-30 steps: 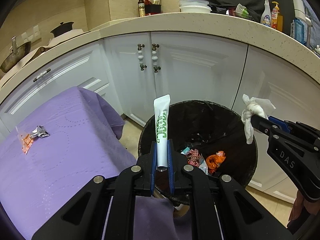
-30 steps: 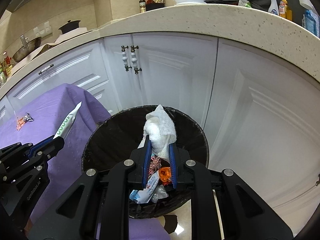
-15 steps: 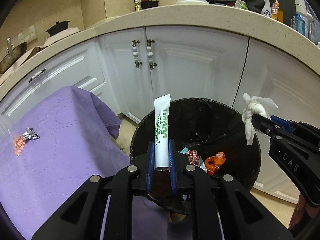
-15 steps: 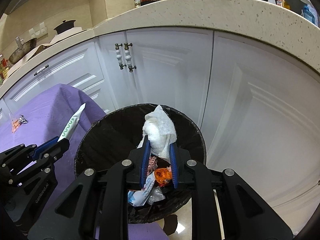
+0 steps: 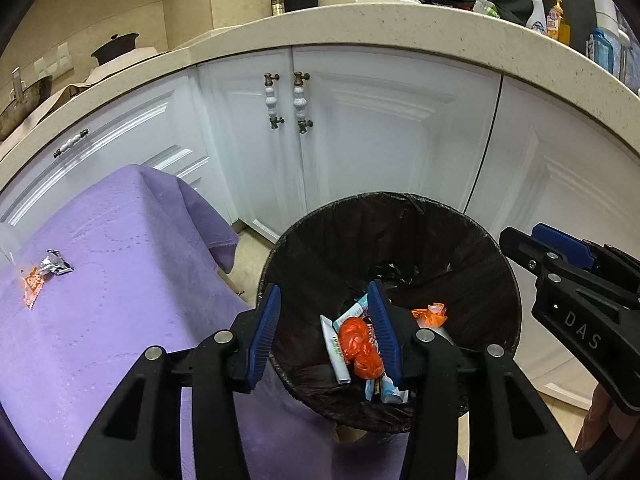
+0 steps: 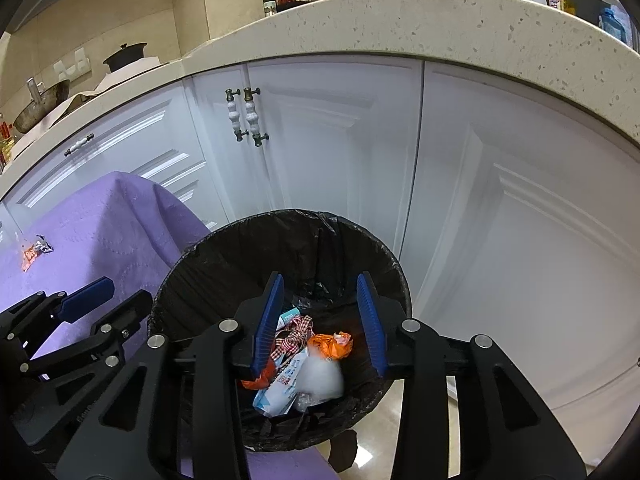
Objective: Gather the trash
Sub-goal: 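Move the right tool to the silver foil wrapper and grasp it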
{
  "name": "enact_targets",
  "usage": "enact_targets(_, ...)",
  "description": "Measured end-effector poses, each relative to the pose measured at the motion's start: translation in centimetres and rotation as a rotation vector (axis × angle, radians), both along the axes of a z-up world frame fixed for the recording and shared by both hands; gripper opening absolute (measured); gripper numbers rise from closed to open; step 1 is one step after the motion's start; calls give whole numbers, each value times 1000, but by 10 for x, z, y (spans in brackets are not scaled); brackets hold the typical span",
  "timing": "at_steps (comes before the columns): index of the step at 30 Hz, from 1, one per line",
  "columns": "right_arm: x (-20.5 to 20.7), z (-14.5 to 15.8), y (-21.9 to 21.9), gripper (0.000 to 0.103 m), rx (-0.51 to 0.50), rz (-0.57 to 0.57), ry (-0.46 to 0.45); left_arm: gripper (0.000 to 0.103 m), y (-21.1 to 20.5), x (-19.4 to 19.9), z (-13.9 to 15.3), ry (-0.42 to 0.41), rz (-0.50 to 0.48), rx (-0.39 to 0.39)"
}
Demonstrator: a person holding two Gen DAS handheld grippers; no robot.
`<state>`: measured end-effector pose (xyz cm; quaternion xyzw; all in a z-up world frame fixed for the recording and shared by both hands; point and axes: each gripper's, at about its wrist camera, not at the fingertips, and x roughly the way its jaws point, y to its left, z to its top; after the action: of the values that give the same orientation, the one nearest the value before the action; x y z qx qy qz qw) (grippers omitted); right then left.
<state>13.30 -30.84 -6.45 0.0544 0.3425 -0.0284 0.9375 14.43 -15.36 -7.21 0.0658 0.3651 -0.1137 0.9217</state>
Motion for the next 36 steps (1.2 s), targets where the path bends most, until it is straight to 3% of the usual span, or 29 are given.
enact_targets(6, 0, 6, 12, 38, 11, 27, -12, 46, 22, -2, 11, -19, 44, 2)
enact_targets(14, 8, 16, 61, 38, 25, 141, -24, 46, 80, -6, 23, -32, 162, 7)
enact_targets(28, 27, 34, 194, 40, 31, 412, -32, 50, 218, -29, 29, -41, 451, 9)
enact_targets(30, 29, 36, 215, 47, 31, 446, -31, 50, 238, -33, 29, -40, 489, 9)
enact_targets(36, 39, 36, 271, 47, 16, 540, -15, 52, 292, -43, 29, -39, 606, -3)
